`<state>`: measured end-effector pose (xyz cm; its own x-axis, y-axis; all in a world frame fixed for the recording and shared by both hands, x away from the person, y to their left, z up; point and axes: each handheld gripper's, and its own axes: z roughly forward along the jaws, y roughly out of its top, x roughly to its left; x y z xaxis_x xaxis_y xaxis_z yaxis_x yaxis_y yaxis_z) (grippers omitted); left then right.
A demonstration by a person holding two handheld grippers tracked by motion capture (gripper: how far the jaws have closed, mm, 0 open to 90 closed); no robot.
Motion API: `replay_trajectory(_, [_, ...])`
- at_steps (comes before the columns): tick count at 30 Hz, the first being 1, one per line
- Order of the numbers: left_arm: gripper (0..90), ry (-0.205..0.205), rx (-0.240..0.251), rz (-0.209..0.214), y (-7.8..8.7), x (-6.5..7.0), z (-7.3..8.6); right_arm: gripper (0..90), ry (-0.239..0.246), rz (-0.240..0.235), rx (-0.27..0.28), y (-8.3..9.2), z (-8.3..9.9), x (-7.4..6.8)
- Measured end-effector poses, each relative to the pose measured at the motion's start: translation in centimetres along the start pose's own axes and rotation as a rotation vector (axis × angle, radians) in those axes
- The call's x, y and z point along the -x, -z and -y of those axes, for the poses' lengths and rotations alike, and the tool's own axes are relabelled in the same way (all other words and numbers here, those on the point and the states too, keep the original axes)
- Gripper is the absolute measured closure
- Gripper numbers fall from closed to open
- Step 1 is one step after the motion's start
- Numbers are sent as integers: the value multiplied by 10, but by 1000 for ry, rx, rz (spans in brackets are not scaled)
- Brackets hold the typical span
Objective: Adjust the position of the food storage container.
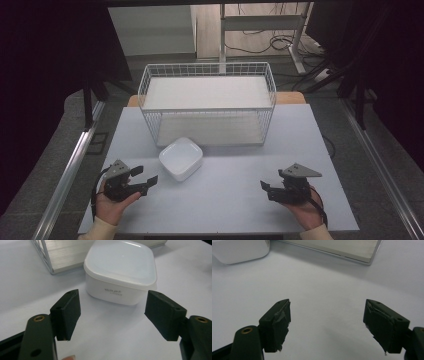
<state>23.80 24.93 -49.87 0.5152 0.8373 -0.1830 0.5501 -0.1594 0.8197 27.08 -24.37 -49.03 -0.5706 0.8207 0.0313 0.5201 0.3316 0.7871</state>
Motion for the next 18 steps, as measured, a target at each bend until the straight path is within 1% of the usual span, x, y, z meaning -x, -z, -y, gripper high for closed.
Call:
replay_trajectory(4, [282, -13, 4, 0, 3, 3, -1, 220, -9, -8, 0, 0, -2, -2])
replay_trajectory(6, [283, -13, 9, 2, 3, 3, -3, 222, -6, -10, 3, 0, -2, -4])
replay_trajectory(7, [298, -9, 4, 8, 1, 2, -4, 222, 5, -12, 2, 0, -2, -5])
replay_trajectory(10, [308, -9, -1, 12, -1, 2, -6, 222, 9, -21, 3, 0, -2, -6])
replay_trajectory(12, [310, -10, 4, 15, -2, 3, -9, 222, 16, -26, 3, -1, -3, -6])
replay_trajectory(13, [317, -10, 6, 20, -2, 4, -12, 223, 8, -29, 1, -2, -3, -5])
replay_trajectory(14, [318, -10, 6, 20, -2, 4, -12, 224, 13, -30, -3, -2, -3, -4])
replay_trajectory(15, [321, -9, 9, 19, -1, 5, -17, 223, 12, -29, -11, -3, -3, -3])
replay_trajectory(16, [326, -9, 9, 19, -1, 5, -17, 223, 12, -29, -11, -3, -3, -3])
replay_trajectory(17, [332, -6, 13, 17, 0, 5, -20, 224, 1, -35, -16, -3, -3, -1])
replay_trajectory(18, [332, 0, 15, 14, 1, 5, -23, 224, 1, -35, -16, -3, -3, -1])
